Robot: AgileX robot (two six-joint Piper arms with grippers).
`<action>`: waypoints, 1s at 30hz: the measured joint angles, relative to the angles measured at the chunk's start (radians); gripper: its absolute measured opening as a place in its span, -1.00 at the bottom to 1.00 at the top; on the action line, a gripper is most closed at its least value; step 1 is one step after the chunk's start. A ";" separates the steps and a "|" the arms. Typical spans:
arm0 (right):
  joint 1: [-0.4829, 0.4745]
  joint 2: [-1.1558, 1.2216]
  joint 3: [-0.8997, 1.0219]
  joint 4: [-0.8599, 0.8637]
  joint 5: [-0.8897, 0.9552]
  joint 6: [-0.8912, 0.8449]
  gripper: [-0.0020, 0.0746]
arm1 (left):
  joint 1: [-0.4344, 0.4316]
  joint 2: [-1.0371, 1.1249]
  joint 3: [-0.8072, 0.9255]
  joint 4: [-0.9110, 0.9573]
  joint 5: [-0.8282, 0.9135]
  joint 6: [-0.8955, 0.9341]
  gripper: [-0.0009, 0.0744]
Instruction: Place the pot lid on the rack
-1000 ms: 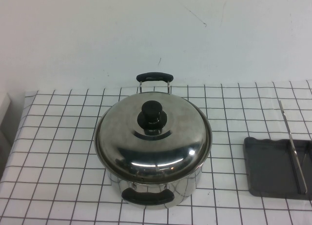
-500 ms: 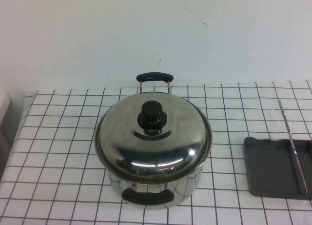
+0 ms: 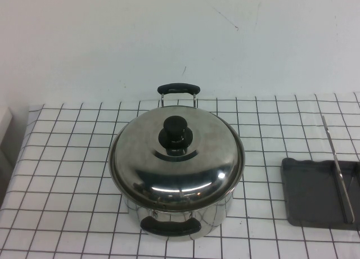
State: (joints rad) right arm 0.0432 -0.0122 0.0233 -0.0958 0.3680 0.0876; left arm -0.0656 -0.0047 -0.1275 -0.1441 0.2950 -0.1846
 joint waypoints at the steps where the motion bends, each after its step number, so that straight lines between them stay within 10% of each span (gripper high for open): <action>1: 0.000 0.000 0.000 0.000 0.000 0.000 -0.95 | 0.000 0.009 -0.032 0.015 0.000 -0.028 -0.98; 19: 0.000 0.000 0.000 0.000 0.000 0.000 -0.95 | -0.022 0.575 -0.292 0.236 -0.164 -0.279 -0.98; 30: 0.000 0.000 0.000 0.000 0.000 0.000 -0.95 | -0.445 0.965 -0.497 0.399 -0.400 -0.211 -0.87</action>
State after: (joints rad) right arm 0.0432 -0.0122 0.0233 -0.0958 0.3680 0.0876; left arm -0.5106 0.9599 -0.6243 0.2547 -0.1048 -0.3958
